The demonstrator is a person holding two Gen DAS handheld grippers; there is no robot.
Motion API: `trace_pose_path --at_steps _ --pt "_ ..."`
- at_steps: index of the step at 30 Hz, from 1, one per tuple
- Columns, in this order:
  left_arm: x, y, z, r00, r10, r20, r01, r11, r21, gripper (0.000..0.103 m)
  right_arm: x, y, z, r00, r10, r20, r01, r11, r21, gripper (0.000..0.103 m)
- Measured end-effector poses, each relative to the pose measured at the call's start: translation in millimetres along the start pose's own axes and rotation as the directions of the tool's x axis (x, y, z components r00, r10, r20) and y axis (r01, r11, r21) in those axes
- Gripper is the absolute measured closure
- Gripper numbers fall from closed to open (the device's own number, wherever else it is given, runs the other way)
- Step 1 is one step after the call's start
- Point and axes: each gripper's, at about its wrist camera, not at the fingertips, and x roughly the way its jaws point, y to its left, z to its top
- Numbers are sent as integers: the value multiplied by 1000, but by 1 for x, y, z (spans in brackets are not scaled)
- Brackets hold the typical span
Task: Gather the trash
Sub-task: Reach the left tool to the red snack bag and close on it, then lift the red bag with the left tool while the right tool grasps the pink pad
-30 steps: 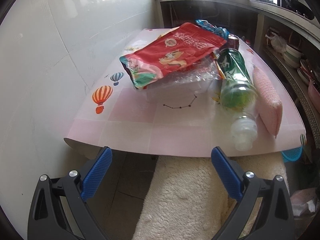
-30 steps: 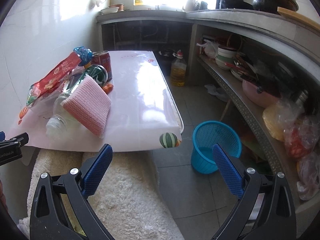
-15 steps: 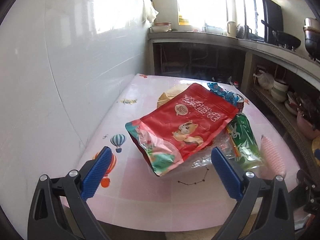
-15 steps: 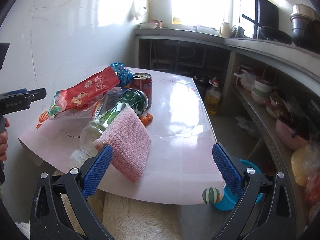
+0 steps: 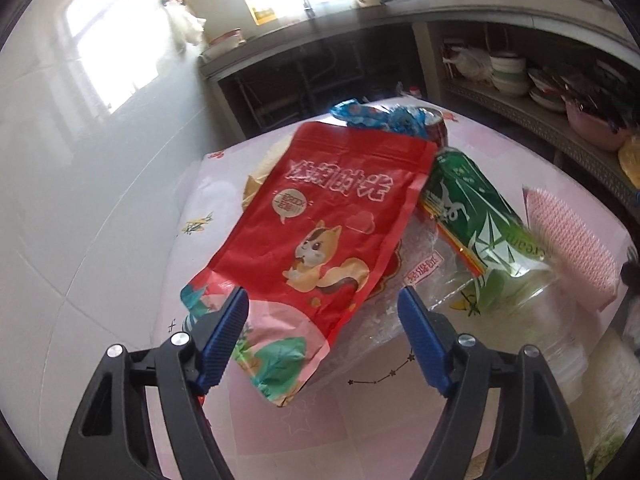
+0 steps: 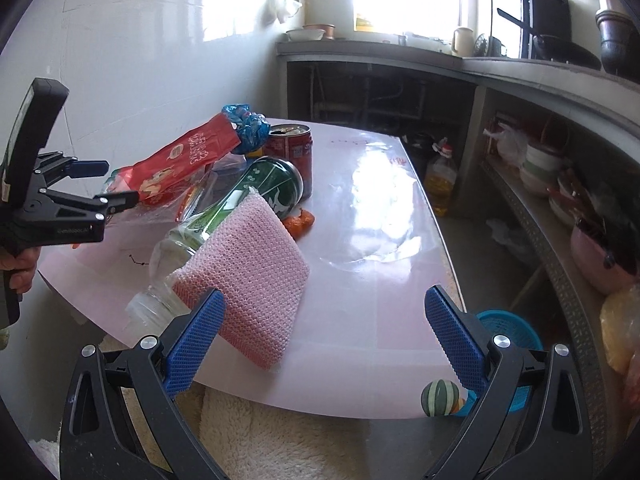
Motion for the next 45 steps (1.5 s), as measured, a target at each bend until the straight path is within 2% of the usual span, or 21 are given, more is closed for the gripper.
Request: trace_pose_path --at_steps 4,7,15,23,27,33,39,42,45 --pt "12 -12 3 1000 28 -13 -27 996 83 31 3 -2 0 1000 2 -3 -2 1000 7 8" --pt "15 -18 4 998 55 -9 -54 990 128 40 5 -2 -1 1000 9 -5 -9 1000 7 8" --pt "24 -20 5 996 83 -29 -77 984 158 74 8 -1 -2 1000 25 -14 -25 1000 13 8" --pt "22 -29 -3 992 122 -6 -119 972 202 98 10 6 -5 1000 27 -8 -27 999 -31 11" --pt "15 -29 -7 987 158 39 -162 965 207 102 10 11 -5 1000 21 1 -21 997 -68 19" --pt "2 -20 -10 971 217 96 -232 954 189 103 7 20 -9 1000 15 17 -13 991 -136 27" --pt "-16 2 -7 943 300 147 -318 940 122 103 16 30 -11 1000 -2 -9 0 977 -213 42" --pt "-27 16 -7 929 335 155 -349 935 72 103 20 32 -12 999 2 -36 -10 974 -228 46" --pt "-41 28 -7 918 361 165 -369 929 22 103 18 37 -12 1000 -3 -22 -3 967 -253 46"
